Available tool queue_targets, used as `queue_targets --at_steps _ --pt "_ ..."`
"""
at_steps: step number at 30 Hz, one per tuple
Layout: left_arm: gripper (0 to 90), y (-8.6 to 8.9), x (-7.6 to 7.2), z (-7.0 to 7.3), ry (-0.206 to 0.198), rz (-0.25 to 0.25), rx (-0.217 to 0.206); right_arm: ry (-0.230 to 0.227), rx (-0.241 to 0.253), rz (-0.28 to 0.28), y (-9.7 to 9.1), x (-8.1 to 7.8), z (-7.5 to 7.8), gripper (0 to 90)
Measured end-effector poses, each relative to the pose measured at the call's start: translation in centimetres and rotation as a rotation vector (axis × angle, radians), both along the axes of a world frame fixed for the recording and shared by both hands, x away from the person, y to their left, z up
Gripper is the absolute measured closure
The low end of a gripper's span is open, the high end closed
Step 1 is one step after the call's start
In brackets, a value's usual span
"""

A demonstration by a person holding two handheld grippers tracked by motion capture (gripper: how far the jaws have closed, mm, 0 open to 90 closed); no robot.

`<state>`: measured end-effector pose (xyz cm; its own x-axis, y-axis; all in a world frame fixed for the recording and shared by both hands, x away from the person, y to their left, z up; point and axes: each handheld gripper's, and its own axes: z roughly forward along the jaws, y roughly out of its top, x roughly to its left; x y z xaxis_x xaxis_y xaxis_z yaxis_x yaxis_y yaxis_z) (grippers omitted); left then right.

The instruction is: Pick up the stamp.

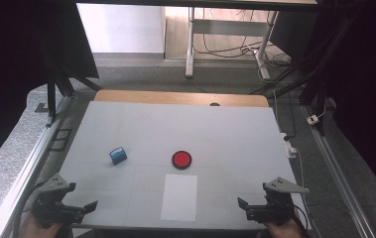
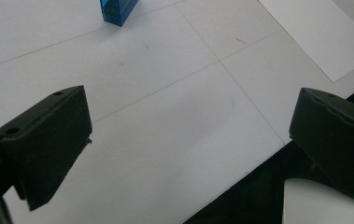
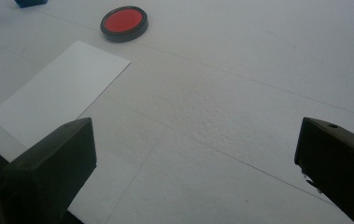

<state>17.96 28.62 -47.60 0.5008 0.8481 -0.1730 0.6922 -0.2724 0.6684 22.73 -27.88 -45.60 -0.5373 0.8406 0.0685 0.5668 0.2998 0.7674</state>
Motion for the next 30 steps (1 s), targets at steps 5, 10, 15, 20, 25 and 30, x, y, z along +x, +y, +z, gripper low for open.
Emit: queue_targets --at_steps 5,10,15,20,25,30 --pt "0.0 -0.02 -0.11 0.01 -0.014 0.006 0.007 0.002 -0.011 0.021 0.27 0.08 -0.04 0.0" --pt "0.0 -0.09 -0.13 0.01 -0.018 0.007 0.016 0.004 -0.018 0.035 0.41 0.13 -0.06 0.0" --pt "0.0 -0.28 -0.17 0.01 -0.018 0.013 0.030 0.004 -0.024 0.048 0.51 0.14 -0.09 0.0" --pt "0.0 -0.36 -0.13 -0.02 -0.014 0.027 0.045 0.004 -0.026 0.052 0.56 0.13 -0.10 0.0" --pt "0.0 -0.28 -0.09 0.00 -0.013 0.030 0.043 0.008 -0.037 0.057 0.65 0.12 -0.09 0.0" --pt "0.0 -0.07 -0.02 0.29 -0.018 0.034 0.014 0.011 -0.038 0.059 0.67 0.14 -0.11 0.0"
